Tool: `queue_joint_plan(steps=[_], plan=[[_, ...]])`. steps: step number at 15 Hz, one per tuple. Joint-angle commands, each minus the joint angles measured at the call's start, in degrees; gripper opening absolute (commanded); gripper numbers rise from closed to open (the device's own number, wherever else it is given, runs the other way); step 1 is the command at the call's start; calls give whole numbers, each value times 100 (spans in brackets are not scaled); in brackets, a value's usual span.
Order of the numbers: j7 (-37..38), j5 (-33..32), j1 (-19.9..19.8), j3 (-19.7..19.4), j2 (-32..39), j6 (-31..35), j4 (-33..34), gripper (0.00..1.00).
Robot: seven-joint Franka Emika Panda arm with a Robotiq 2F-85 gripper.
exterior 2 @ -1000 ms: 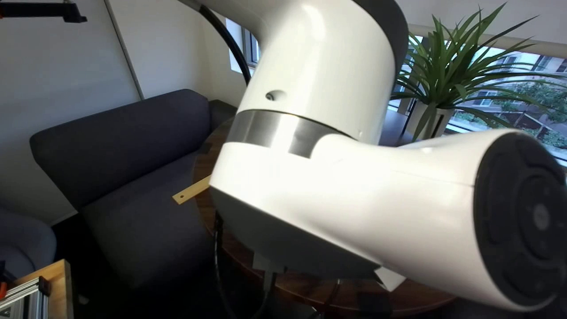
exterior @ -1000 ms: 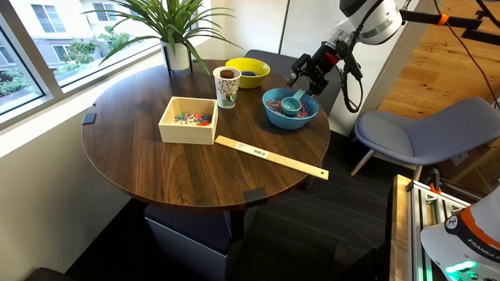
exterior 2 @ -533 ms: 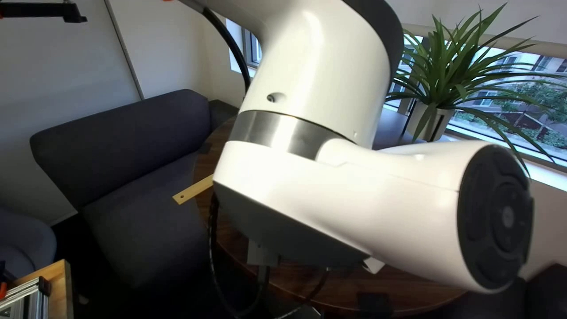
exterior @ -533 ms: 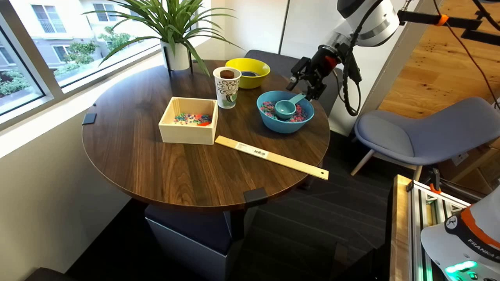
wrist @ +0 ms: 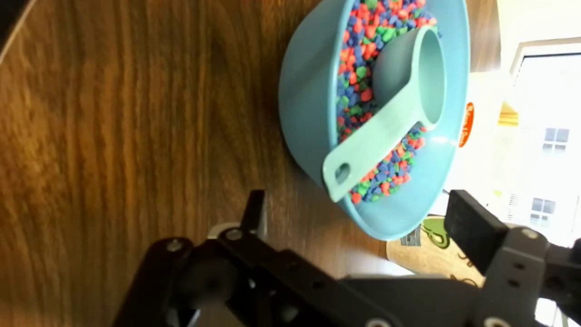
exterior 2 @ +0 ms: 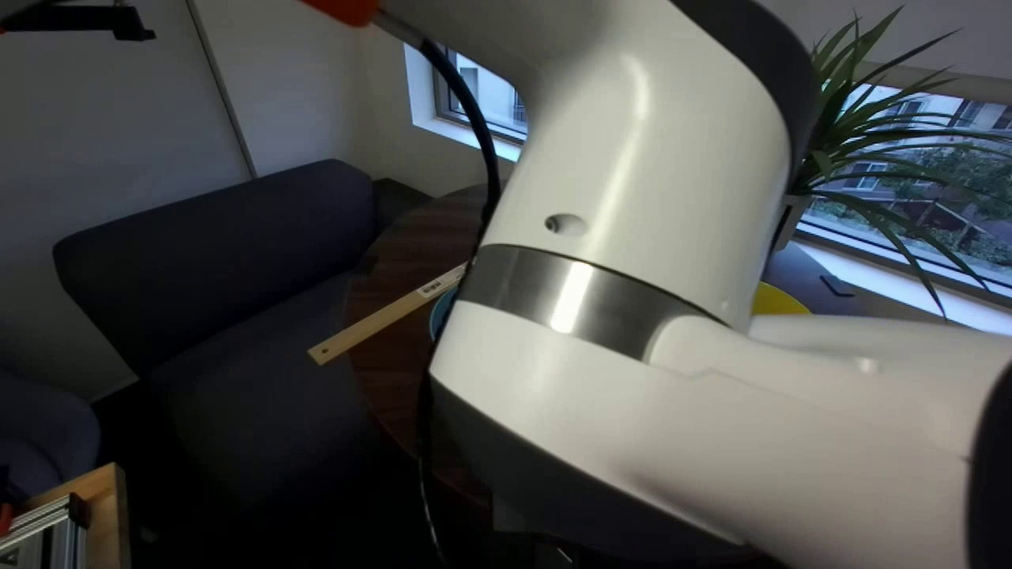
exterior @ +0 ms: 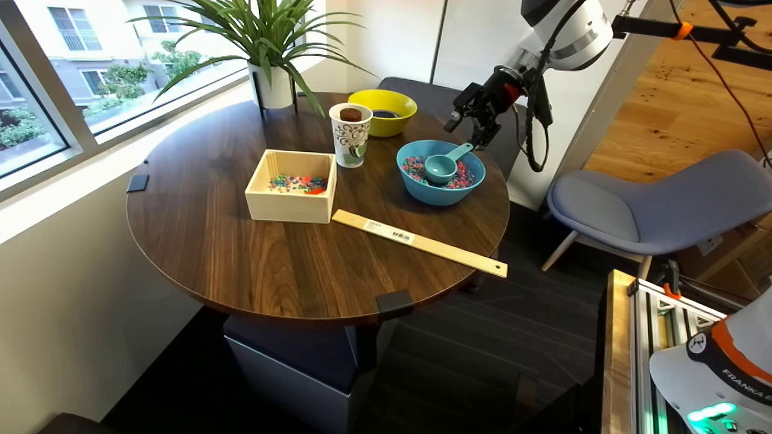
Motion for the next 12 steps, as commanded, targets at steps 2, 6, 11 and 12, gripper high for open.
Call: queue_joint_plan(steps=[2, 6, 11, 12], plan=[[-326, 415, -147, 3, 278, -298, 278, 100], [-181, 246, -104, -16, 204, -259, 242, 100], [-180, 246, -106, -14, 221, -283, 274, 100], [-180, 246, -106, -14, 222, -283, 274, 100]])
